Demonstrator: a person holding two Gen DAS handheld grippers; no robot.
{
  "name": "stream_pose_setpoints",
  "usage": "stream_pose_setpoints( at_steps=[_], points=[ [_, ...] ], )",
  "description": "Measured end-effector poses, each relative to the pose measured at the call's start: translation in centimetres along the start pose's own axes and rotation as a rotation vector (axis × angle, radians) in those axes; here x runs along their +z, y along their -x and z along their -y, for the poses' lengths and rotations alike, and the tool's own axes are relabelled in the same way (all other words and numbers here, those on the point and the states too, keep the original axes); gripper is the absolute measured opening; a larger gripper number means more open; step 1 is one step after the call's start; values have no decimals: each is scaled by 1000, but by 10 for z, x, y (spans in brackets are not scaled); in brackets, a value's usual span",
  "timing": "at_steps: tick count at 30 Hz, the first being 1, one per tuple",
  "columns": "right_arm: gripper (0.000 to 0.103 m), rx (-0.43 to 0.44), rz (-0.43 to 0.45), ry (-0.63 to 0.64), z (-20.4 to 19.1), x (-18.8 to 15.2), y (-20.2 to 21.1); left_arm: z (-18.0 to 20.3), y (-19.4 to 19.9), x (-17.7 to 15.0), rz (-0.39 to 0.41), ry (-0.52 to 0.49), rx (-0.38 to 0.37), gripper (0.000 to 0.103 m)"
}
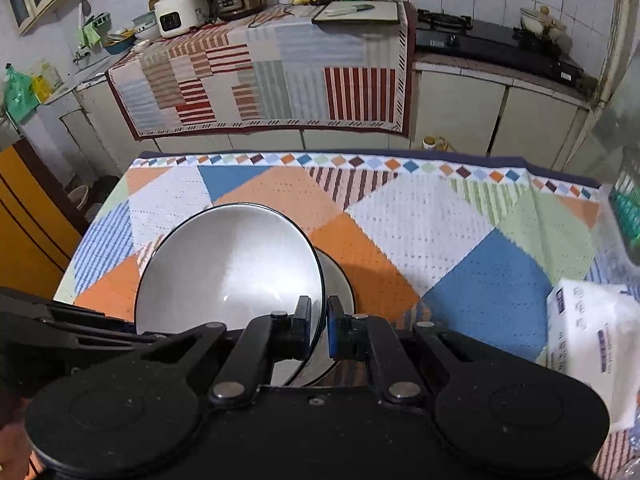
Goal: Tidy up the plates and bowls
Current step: 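Lower the second bowl into the first bowl and open the right tool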
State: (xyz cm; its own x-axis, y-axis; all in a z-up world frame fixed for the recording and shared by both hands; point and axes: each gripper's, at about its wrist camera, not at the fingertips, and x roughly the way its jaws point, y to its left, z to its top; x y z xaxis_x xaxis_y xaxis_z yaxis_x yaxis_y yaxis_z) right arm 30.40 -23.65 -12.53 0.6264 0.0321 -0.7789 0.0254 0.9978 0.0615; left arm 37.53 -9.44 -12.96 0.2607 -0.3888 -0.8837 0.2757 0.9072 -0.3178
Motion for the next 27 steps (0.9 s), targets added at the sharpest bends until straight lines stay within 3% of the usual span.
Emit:
stream_pose_setpoints(
  at_steps=[11,21,27],
  points=[
    [12,-56,61,106,-9,-10,-10,7,-6,5,-1,-63,55,19],
    [14,-80,63,102,-8,-14,-17,18,-17,26,-113,-126,107,21],
    [14,-143,87,201,-18,-20,-14,23,-18,23,-135,-155,125,21]
  ],
)
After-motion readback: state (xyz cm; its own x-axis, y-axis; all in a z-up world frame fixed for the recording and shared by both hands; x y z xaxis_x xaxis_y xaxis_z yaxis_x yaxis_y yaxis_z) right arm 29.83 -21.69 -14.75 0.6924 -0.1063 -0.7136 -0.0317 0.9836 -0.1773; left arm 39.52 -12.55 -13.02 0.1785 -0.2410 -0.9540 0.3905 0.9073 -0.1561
